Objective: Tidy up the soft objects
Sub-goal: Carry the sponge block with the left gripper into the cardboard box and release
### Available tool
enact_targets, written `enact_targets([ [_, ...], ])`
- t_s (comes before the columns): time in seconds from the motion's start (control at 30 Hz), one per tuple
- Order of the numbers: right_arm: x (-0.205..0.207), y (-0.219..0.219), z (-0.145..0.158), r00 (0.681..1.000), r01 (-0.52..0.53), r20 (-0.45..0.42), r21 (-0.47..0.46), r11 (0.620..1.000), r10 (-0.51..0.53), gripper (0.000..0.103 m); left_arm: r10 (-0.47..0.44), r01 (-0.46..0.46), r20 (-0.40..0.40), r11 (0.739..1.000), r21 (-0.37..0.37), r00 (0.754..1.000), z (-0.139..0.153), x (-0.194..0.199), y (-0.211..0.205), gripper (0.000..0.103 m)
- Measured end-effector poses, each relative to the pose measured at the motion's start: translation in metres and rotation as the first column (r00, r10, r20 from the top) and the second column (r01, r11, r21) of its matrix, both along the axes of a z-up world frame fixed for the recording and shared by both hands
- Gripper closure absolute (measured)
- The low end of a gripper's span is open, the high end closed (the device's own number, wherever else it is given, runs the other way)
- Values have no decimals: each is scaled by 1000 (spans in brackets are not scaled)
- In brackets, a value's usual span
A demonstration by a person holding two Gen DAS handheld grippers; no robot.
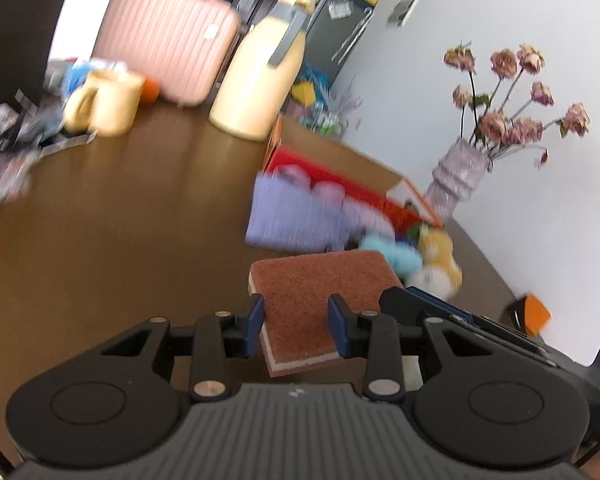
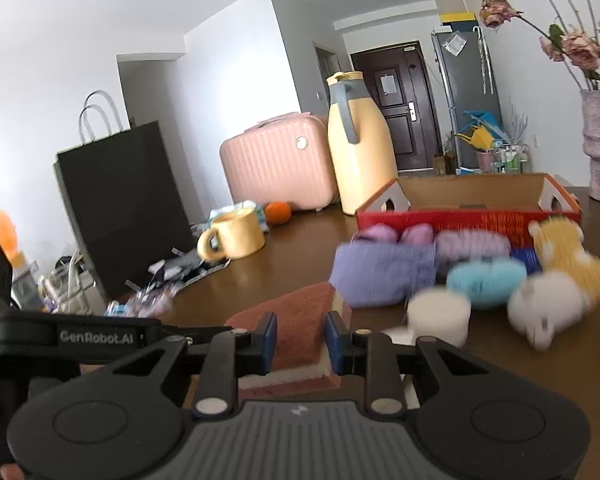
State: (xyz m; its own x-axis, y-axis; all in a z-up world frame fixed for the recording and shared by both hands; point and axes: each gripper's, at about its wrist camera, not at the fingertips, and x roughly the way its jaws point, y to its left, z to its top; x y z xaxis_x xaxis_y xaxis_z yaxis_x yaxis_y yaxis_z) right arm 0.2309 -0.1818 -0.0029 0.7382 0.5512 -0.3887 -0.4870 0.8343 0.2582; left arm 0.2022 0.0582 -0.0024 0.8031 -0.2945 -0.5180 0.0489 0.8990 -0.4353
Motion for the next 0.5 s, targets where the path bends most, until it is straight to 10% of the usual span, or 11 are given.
enact_targets([
  [0.5,-53,-39,-47,980,109,-178,75,991,-94,73,-124,125,-52,992,14,991,-33,-36,-20,64],
])
